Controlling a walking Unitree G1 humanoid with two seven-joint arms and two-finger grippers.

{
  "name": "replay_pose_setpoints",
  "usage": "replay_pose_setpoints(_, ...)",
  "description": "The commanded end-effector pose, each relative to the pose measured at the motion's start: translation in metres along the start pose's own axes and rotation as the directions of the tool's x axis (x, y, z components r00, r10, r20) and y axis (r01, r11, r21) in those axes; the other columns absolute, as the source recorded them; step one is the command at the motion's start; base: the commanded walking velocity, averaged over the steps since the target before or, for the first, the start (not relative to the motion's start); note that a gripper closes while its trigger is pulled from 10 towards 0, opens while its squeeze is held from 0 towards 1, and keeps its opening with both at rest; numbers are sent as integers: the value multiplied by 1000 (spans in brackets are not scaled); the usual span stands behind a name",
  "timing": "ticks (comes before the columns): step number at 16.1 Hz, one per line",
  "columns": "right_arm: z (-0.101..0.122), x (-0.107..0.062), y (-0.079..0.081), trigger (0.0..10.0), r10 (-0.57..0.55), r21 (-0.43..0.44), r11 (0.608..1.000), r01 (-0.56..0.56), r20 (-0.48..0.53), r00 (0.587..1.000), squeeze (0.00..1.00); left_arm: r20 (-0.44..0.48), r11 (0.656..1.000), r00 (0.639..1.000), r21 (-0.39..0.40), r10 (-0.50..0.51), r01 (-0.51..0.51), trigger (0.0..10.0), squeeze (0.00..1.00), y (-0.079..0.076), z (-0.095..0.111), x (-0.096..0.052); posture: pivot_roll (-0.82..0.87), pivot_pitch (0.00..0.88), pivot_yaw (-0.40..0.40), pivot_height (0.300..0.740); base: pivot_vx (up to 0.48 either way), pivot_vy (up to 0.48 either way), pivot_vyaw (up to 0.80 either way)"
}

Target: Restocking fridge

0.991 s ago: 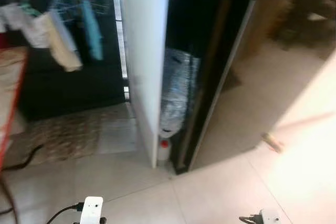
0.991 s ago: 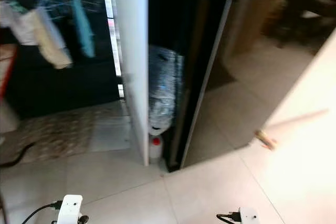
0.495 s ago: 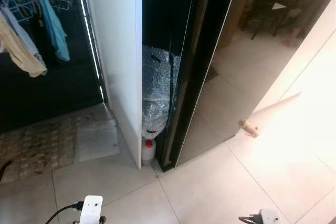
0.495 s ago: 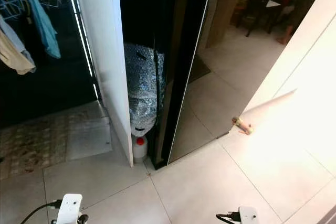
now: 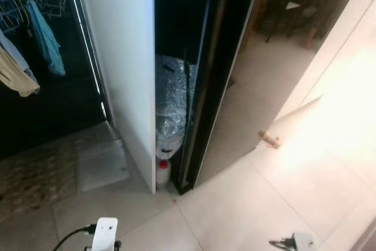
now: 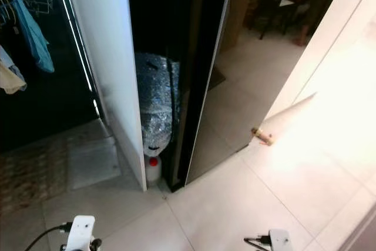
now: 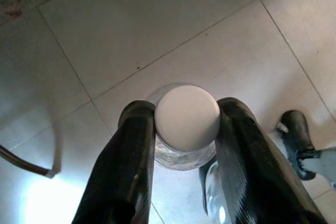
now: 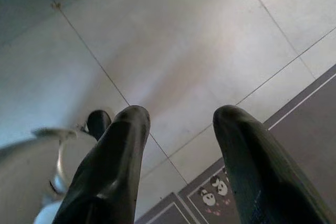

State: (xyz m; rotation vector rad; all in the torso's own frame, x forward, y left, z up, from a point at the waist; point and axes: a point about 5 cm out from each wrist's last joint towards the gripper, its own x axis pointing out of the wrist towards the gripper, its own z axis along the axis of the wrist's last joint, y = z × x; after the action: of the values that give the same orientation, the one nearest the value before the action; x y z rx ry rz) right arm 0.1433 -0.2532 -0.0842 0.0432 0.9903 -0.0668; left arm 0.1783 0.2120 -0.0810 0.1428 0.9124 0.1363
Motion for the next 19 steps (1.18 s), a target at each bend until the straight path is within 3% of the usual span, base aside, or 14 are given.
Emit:
replay_pose_setpoints(1, -5, -2, -4, 10000, -10, -6, 1000, 10, -20, 1000, 0, -5, 1000, 1000, 11, -3, 3, 10000, 0, -2, -2, 0, 9, 11, -81, 740, 0, 0, -769)
replay_pose_setpoints(16, -3, -2, -3, 10000, -2, -1, 1000, 2, -11, 1000, 0, 28, 1000, 1000, 10, 1, -1, 10000, 0, -2, 4, 0, 12, 32, -76, 740, 0, 0, -768)
replay_pose_setpoints(19, -3, -1, -3, 10000, -6, 10, 1000, 6, -1, 1000, 0, 37, 1000, 999, 9, -3, 2, 10000, 0, -2, 6, 0, 15, 31, -77, 740, 0, 0, 0)
